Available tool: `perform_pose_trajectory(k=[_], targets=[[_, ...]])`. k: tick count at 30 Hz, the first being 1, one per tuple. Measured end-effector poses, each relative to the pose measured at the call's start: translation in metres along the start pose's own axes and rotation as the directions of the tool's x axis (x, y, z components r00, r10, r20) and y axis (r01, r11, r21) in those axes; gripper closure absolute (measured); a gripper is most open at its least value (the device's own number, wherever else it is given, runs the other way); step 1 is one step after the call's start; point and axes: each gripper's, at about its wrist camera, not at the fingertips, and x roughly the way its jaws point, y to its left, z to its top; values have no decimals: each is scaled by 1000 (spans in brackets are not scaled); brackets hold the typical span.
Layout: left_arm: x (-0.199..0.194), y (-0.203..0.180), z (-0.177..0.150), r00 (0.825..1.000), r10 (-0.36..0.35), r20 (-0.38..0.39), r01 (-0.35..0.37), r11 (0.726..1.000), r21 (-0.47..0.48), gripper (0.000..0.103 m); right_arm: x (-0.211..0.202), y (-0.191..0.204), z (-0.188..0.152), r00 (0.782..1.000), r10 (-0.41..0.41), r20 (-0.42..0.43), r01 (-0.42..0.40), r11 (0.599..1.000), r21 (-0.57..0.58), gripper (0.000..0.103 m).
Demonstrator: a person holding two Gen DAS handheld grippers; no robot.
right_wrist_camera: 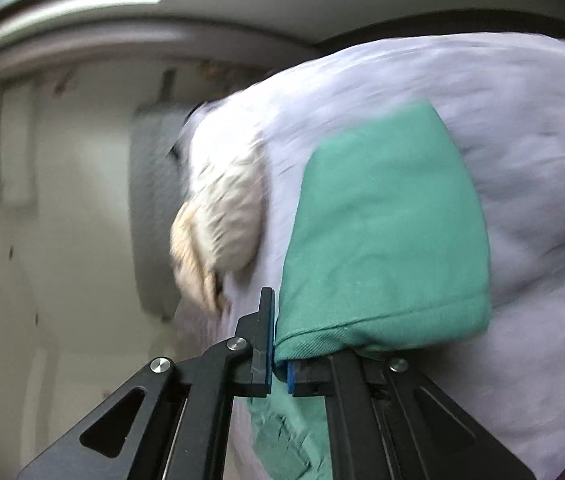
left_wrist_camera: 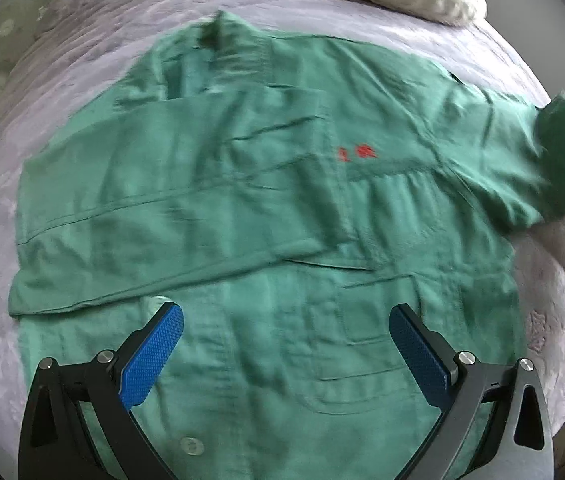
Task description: Fold large clothes
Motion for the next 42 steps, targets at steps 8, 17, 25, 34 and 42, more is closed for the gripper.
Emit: perform_pose_trajectory(k=[8,17,25,34,42], targets=[[-9,59,2,996,79,42,-77,996,-55,0,90,131,-96,972,-13,-234,-71,936,-346,98],[-2,131,-10,993,110,31,-104,981,-166,0,219,164,-281,822,-320,-471,-48,785,-618,98],[5,180,-27,994,107,11,-101,963,-251,0,294,87,-370,644,-589,-488,133,714,-687,94],[10,221,-48,991,136,0,-131,951,-280,0,227,73,-349,759,-494,-424,220,807,-548,52],[7,254,-65,987,158,9,-145,926,-347,0,251,120,-392,761,-535,-366,90,646,-758,92]])
